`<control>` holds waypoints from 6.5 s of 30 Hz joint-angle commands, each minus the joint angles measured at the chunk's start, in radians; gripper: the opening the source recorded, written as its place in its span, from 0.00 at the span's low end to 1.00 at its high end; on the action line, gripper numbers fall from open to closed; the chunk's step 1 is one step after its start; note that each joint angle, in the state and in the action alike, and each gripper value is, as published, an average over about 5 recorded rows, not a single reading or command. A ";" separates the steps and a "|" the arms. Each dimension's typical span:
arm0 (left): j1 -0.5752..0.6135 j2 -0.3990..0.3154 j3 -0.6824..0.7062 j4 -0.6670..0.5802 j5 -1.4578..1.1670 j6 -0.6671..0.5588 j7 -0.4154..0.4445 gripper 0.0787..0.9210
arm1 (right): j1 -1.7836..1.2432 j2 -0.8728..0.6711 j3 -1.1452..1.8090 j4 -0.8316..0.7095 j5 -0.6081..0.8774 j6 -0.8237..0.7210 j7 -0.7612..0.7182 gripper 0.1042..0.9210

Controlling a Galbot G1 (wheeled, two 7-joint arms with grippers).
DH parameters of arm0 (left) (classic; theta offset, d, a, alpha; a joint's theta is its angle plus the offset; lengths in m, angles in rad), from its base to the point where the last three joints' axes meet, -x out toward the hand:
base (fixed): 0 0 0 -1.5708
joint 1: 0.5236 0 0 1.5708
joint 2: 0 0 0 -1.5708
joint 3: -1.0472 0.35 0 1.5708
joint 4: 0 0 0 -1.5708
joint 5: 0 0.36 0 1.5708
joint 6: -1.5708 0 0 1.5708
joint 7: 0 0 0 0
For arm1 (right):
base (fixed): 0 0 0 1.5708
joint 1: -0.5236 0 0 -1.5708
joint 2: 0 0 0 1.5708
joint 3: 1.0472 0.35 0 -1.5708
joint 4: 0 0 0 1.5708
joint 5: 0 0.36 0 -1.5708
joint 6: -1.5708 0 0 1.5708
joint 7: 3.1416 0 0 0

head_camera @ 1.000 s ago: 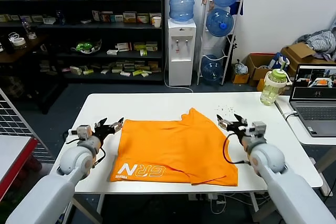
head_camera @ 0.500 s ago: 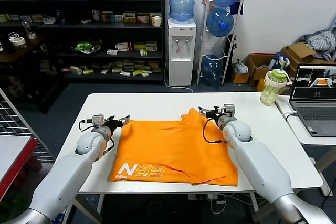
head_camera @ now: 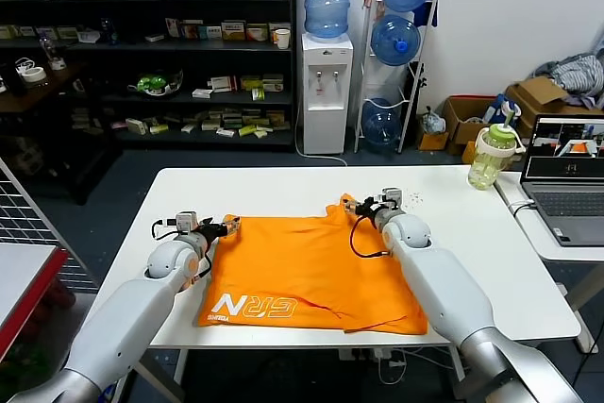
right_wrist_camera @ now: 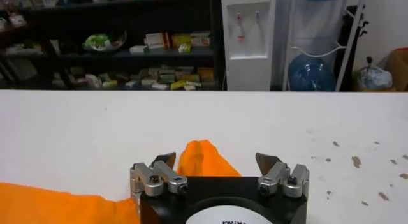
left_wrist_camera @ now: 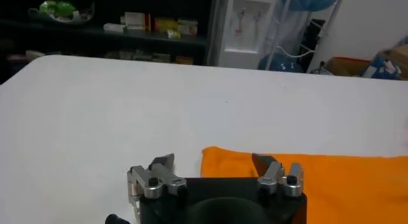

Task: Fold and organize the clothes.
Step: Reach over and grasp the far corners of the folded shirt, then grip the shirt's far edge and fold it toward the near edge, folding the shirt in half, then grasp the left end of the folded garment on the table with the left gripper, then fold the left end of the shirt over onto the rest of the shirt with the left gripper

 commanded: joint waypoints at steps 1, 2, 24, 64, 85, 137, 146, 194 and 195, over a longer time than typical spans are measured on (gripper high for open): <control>-0.014 -0.017 0.014 0.037 0.036 -0.009 0.013 0.88 | 0.014 0.023 -0.011 -0.055 -0.014 -0.002 -0.014 0.88; -0.015 -0.019 0.015 0.038 0.043 -0.012 0.014 0.88 | 0.012 0.023 -0.010 -0.055 -0.014 -0.003 -0.015 0.88; -0.018 -0.035 0.020 0.054 0.070 -0.043 0.004 0.29 | -0.017 0.003 -0.009 -0.007 0.020 0.027 -0.016 0.24; 0.436 0.271 -0.117 -0.729 -0.039 0.014 -0.197 0.01 | -0.661 -0.465 0.182 0.978 0.377 -0.164 0.265 0.02; 0.551 0.253 -0.142 -0.758 0.011 0.016 -0.191 0.03 | -0.727 -0.455 0.207 1.020 0.351 -0.172 0.259 0.12; 0.615 0.152 -0.165 -0.642 0.060 -0.048 -0.210 0.18 | -0.890 -0.406 0.386 1.103 0.297 -0.135 0.229 0.88; 0.655 0.311 -0.250 -0.754 0.012 -0.028 -0.228 0.04 | -0.869 -0.386 0.357 1.089 0.266 -0.120 0.212 0.88; 0.344 0.090 -0.018 -0.860 -0.470 0.170 -0.587 0.04 | -0.901 -0.284 0.307 1.058 0.170 -0.117 0.223 0.88; 0.344 0.087 -0.016 -0.851 -0.459 0.168 -0.581 0.04 | -0.897 -0.283 0.304 1.056 0.171 -0.118 0.224 0.88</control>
